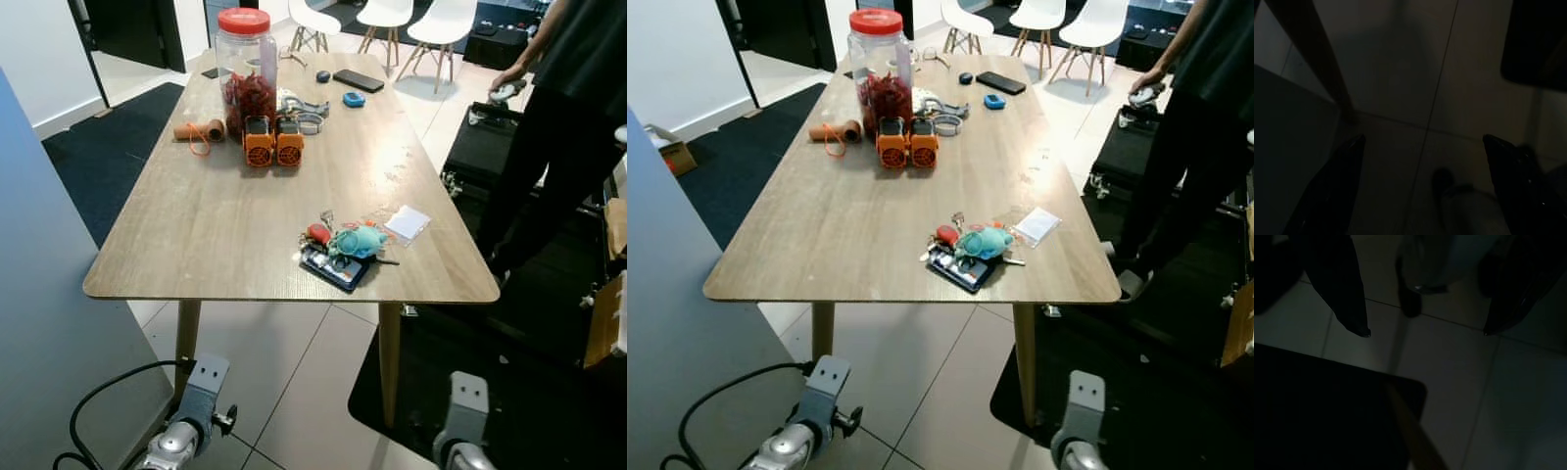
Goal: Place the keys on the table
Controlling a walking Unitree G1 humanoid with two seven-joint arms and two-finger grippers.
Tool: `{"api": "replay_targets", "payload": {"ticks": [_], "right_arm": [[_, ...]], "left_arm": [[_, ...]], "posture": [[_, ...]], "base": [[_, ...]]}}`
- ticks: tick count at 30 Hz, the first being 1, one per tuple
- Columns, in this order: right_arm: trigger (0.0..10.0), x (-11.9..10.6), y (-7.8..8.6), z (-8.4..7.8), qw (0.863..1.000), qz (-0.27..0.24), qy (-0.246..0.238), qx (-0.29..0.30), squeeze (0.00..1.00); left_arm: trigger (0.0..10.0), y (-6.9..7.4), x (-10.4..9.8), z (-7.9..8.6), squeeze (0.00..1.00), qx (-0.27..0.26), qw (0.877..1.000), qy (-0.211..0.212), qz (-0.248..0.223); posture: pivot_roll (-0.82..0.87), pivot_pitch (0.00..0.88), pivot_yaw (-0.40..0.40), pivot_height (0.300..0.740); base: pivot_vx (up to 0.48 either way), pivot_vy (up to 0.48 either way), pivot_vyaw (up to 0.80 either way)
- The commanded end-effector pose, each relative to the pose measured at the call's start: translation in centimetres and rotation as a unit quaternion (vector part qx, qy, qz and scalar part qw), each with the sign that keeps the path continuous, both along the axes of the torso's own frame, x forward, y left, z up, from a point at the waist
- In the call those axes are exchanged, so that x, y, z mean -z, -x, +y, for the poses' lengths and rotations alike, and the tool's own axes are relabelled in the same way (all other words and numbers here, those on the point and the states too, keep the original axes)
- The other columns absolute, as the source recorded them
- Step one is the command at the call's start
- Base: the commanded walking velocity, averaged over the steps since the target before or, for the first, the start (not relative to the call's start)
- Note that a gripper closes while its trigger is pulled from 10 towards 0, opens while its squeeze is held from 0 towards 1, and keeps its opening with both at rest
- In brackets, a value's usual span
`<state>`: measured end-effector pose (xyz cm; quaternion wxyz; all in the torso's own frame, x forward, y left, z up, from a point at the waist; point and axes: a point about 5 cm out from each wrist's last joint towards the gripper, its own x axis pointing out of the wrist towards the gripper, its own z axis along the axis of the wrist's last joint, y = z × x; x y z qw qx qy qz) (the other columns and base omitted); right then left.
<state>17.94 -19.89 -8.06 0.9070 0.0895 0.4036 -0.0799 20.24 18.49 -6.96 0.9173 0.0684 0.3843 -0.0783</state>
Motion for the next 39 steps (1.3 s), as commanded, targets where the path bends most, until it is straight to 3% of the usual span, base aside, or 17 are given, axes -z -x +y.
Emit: {"api": "replay_targets", "payload": {"ticks": [1,12,16,20,39], "right_arm": [[10.0,0.0,-0.3,1.1,0.999,-0.009,-0.009,-0.04,0.0],[10.0,0.5,0.5,2.2,0.998,0.009,-0.02,-0.058,0.0],[10.0,0.7,0.8,2.3,0.998,0.015,-0.024,-0.055,0.0],[10.0,1.0,1.6,2.4,0.992,0.036,0.02,-0.122,0.0],[10.0,0.8,1.1,2.3,0.984,0.034,0.027,-0.174,0.0]], "left_arm": [[10.0,-0.3,-0.2,-0.2,0.0,-0.02,0.999,0.035,-0.006],[10.0,0.2,0.1,-0.2,0.0,0.012,1.0,0.003,0.003],[10.0,0.3,0.1,-0.5,0.0,0.01,1.0,0.01,0.001],[10.0,0.3,0.1,-1.3,0.0,0.028,0.999,0.022,-0.009],[10.0,0.0,-0.2,-1.0,0.0,0.002,1.0,0.008,-0.03]], "posture": [[0.09,0.009,-0.03,0.74],[0.09,0.0,-0.045,0.74],[0.08,0.001,-0.031,0.74],[0.09,0.0,-0.048,0.74],[0.08,0.011,-0.06,0.74]], "base": [[0.0,0.0,0.0],[0.0,0.0,0.0],[0.0,0.0,0.0],[0.0,0.0,0.0],[0.0,0.0,0.8]]}}
